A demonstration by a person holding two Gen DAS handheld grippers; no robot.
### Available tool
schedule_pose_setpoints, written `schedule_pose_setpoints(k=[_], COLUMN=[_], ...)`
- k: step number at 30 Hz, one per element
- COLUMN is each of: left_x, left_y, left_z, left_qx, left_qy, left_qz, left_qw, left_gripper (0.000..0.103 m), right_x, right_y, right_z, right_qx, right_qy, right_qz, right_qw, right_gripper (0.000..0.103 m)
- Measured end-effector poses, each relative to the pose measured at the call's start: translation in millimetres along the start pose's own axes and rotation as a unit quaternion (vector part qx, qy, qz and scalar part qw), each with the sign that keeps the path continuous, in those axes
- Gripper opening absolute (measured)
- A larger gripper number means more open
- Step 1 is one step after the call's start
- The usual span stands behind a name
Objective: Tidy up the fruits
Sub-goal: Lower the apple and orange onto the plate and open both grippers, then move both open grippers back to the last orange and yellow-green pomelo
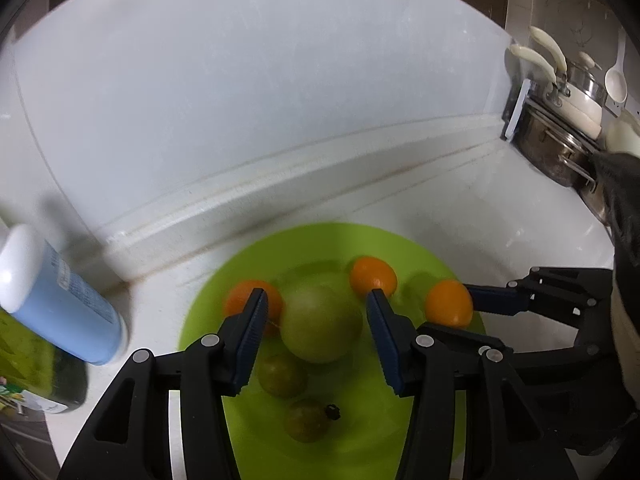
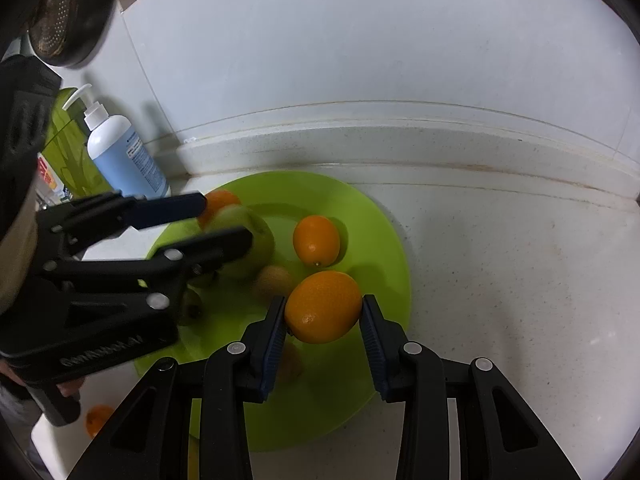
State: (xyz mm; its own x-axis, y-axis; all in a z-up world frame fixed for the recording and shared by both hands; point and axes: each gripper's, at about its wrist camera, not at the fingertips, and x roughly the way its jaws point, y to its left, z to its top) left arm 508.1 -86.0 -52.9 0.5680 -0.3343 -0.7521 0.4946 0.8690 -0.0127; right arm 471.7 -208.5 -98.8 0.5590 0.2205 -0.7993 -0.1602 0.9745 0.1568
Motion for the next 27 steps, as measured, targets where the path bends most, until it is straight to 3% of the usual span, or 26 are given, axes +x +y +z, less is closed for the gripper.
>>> schedule_pose_setpoints(k=[12,20,27], left_x=[-47,-87,-128], left_y=[4,4,1], left_z=[-9,-20,-31], left_qx=[-0.034,-0.053,-0.067], left_qy=[-0.03,-0.057,-0.087], left_qz=[0.039,0.062,0.078], left_qw=[0.9982,0.995,0.9909], left_gripper=[0.053,0.058,0.063], right_x=[-23,-66,-98], right_y=[10,21,40], right_z=[-2,-7,-11], right_qx=[-0.003,-0.014,-0.038], right_qy=[-0.026,-0.061,-0.097], right_qz=[0.002,0.013,0.017], right_qw=[1.0,0.998,0.994], right_gripper=[0.042,0.042,0.049])
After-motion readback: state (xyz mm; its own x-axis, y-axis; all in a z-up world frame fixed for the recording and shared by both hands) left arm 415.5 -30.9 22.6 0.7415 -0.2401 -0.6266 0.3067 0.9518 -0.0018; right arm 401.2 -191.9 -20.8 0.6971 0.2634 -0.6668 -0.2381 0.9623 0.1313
